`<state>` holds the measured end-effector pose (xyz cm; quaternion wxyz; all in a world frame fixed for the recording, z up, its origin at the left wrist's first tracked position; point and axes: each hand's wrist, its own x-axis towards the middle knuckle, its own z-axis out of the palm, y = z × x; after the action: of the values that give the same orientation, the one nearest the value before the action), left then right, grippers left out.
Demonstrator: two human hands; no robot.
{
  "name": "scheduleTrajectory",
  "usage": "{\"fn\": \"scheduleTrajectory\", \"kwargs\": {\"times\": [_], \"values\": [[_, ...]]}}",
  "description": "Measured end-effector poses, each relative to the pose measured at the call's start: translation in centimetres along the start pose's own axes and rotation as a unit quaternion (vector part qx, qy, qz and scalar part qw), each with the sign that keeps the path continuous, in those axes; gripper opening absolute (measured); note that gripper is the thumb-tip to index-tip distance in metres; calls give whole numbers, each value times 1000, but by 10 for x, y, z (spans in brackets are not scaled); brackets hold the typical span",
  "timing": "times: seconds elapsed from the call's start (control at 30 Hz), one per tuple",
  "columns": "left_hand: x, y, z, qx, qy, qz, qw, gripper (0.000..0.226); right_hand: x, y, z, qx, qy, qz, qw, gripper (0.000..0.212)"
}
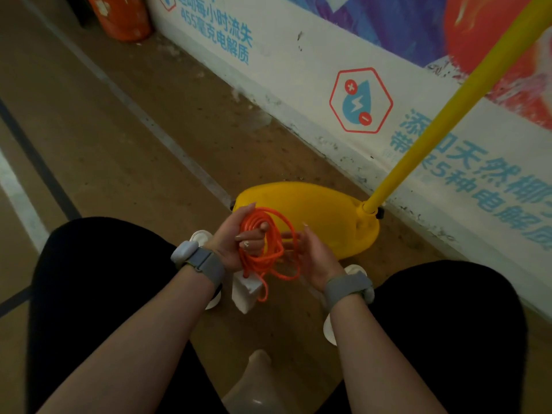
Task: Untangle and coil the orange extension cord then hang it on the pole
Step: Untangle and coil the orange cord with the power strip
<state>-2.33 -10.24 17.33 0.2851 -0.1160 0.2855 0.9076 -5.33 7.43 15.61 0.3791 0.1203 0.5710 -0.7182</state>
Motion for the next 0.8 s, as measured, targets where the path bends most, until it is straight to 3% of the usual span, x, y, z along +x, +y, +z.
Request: {"fn": "scheduleTrajectory", "kwargs": {"times": [0.1,0.17,0.27,0.33,0.4,0.53,0.63,0.73,0.8], "values": [[0,1,2,-4,26,7,1000,52,-3,10,5,-226,12,-22,974,33],[0,1,1,-4,24,-2,1000,52,0,17,4,-248,51,-67,965,30],[-2,0,-2,-5,-28,-40,999,53,6,22,-3,-151,94,-91,980,27],[-1,-1,-3,-1,-84,-75,994,52,8,22,-10,-23,98,-70,993,18],[0,-1,-1,-15,-145,-105,984,51,9,22,-16,122,61,-39,990,17],[-2,0,6,-44,-224,-114,967,50,9,30,-18,268,-74,-21,960,32],[-4,6,10,-84,-236,-92,964,53,3,33,-10,306,-98,-36,946,35],[-2,10,8,-128,-240,-49,961,54,4,32,0,295,26,-30,955,19],[1,7,3,-162,-231,-36,959,54,4,30,4,159,110,-27,981,23]]}}
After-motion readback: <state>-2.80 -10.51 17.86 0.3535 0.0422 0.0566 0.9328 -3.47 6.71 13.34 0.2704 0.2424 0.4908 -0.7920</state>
